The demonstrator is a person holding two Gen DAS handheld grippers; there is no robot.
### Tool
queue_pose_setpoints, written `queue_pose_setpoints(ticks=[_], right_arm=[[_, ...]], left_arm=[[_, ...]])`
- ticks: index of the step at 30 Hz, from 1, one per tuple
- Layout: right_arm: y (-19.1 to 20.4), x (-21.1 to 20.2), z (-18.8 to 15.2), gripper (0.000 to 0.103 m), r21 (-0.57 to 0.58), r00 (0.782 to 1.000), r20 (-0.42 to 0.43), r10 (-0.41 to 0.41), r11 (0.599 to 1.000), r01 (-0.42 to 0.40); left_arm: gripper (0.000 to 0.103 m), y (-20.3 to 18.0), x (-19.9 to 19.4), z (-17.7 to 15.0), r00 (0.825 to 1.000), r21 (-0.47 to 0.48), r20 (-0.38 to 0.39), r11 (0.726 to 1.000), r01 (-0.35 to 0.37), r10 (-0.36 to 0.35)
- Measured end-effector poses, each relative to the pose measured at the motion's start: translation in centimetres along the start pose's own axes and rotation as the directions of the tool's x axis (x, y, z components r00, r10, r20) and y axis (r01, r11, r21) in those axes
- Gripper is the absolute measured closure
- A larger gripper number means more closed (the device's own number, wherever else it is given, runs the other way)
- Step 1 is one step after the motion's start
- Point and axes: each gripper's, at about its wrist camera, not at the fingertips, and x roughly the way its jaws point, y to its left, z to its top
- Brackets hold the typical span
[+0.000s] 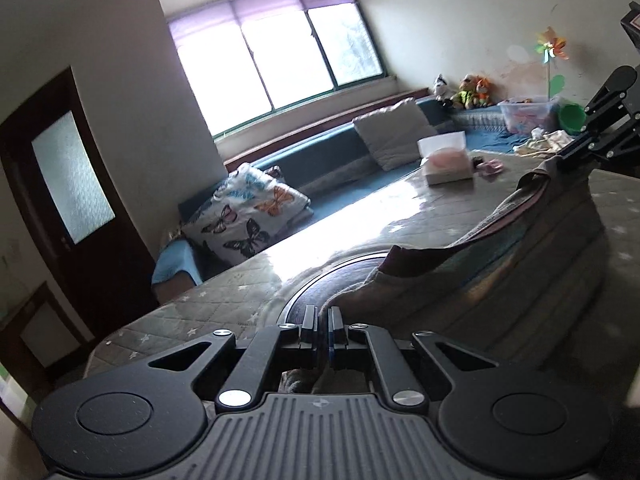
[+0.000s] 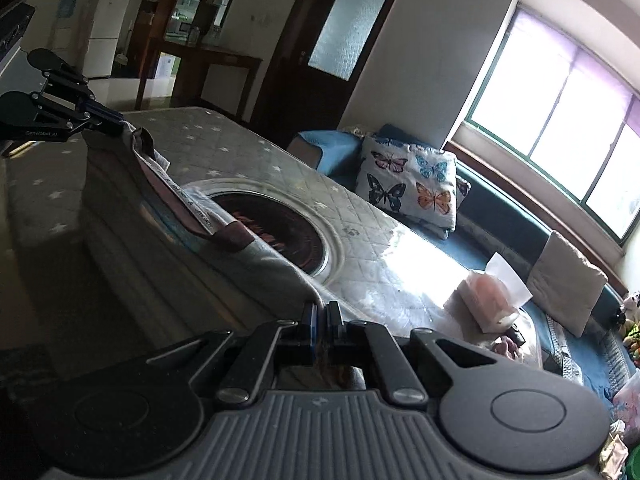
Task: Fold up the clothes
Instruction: 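Lift the hem with both grippers and fold it over toward the collar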
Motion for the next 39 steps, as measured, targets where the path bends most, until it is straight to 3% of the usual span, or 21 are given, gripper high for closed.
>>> queue_pose_setpoints(ticks=[10, 17, 20, 23, 26, 32, 35, 39], right_arm=[[-4.1, 12.8, 0.5, 0.099, 0.056, 0.99, -0.139, 0.024, 0.998, -0.017], [-5.2, 18.4, -1.8, 0.097, 0.171, 0.986, -0.165, 0.008, 0.985, 0.02], [-5.7, 19.5, -2.9, 0.086, 0.218, 0.986, -0.163, -0.028, 0.974, 0.064], [-7.1, 18.9, -3.6, 0.084, 0.296, 0.986, -0.156, -0.063, 0.949, 0.107], [-8.1, 17.6, -4.0, 0.084, 0.354, 0.987, -0.142, -0.079, 0.927, 0.125], [-7.3, 15.5, -3.8, 0.084, 0.395, 0.994, -0.104, 0.02, 0.918, 0.023], [-6.7, 16.6, -3.7, 0.084, 0.404, 0.993, -0.109, 0.054, 0.915, -0.005], [-6.8, 18.7, -3.9, 0.084, 0.453, 0.988, -0.127, 0.083, 0.891, -0.017]], left_arm=[[0.098, 1.6, 13.0, -0.2, 0.983, -0.048, -0.173, 0.998, 0.049, -0.057], [0.094, 1.6, 17.8, -2.0, 0.966, -0.08, -0.255, 0.996, 0.034, -0.054], [0.094, 1.7, 18.8, -2.6, 0.959, -0.091, -0.282, 0.996, 0.019, -0.044], [0.085, 1.9, 19.0, -2.8, 0.956, -0.103, -0.291, 0.995, -0.004, -0.026], [0.085, 2.5, 18.8, -2.2, 0.959, -0.128, -0.285, 0.991, -0.033, -0.005], [0.083, 2.7, 16.1, -0.8, 0.973, -0.193, -0.232, 0.979, -0.058, 0.012], [0.083, 1.6, 14.8, -0.4, 0.978, -0.192, -0.209, 0.981, -0.016, -0.025], [0.085, 0.7, 15.6, -0.6, 0.969, -0.189, -0.236, 0.982, 0.031, -0.076]])
